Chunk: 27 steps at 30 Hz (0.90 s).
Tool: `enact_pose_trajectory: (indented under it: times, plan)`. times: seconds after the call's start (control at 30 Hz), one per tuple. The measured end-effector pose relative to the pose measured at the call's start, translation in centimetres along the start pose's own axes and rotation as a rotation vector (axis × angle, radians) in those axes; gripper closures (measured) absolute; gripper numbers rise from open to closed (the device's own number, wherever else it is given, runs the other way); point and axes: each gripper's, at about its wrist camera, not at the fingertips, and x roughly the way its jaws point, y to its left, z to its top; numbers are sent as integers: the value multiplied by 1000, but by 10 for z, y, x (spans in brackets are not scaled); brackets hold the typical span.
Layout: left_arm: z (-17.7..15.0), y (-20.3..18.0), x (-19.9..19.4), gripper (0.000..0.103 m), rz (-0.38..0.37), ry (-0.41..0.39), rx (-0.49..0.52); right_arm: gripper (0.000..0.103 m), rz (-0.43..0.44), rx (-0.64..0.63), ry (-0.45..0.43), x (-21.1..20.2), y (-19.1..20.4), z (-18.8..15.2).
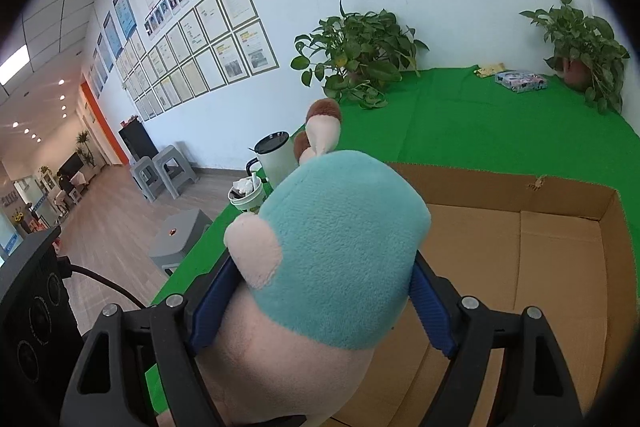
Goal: Organize objects
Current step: 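Carry the plush pig with the right tool over the large box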
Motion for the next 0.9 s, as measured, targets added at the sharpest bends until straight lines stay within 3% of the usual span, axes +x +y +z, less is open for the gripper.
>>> enact_pose_trajectory:
  times: [0.43, 0.73, 0.9]
  plan:
    - [-46, 83, 100, 34, 16, 185, -145, 25, 85, 135, 225, 94, -31, -38]
    - [-58, 90, 99, 31, 82, 212, -178, 26, 105, 107, 297, 108, -28, -40]
    - [-63, 89, 85, 30, 101, 185, -196, 23, 101, 89, 306, 108, -26, -39]
